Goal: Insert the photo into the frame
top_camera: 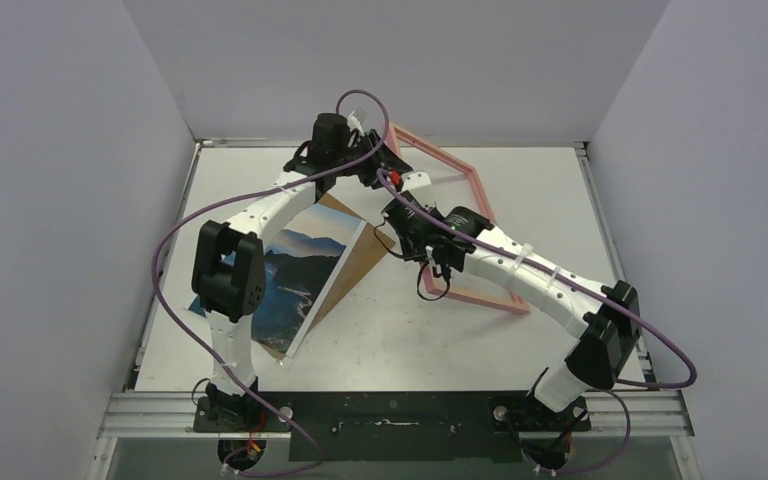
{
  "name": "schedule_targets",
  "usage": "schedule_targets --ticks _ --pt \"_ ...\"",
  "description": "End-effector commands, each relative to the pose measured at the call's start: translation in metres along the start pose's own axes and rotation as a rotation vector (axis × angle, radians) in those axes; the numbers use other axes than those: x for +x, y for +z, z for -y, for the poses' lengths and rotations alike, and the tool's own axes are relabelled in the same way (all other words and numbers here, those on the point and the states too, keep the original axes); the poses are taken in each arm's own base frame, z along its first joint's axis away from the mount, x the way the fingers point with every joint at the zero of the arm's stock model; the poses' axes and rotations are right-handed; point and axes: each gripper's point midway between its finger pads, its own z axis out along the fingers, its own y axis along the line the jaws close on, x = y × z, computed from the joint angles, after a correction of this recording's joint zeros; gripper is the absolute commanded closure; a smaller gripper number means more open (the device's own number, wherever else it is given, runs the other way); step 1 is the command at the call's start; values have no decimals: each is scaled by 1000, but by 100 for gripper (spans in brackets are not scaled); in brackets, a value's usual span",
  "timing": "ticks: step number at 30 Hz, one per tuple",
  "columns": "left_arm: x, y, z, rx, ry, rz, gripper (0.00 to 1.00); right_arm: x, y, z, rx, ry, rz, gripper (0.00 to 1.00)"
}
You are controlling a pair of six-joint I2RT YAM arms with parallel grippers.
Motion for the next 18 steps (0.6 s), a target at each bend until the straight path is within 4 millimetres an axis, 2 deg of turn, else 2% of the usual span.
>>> schedule_targets --ticks 1,3,5,6,9,11,13,15,18 --pt "-15 0 33 139 28 3 74 -22 0 -15 -42 51 40 82" --pt "-18 0 34 170 26 -6 87 -20 6 -18 -41 50 30 81" --pt "-20 2 29 173 30 -15 99 -19 10 -21 -51 55 32 75" --pt "-21 2 27 171 31 -18 100 -18 12 -23 -57 63 34 66" --pt "-25 2 23 173 49 -25 100 -22 10 -33 -112 78 53 28" --pt "-28 2 18 167 65 -31 100 -29 3 -38 -163 95 79 13" --pt "-29 4 11 164 80 -42 100 -38 -5 -38 -190 119 117 6" --pt "-31 7 -1 155 92 -50 100 -43 -12 -35 -207 143 154 3" --pt "-29 17 -34 104 66 -91 100 -51 -26 -23 -214 205 233 2"
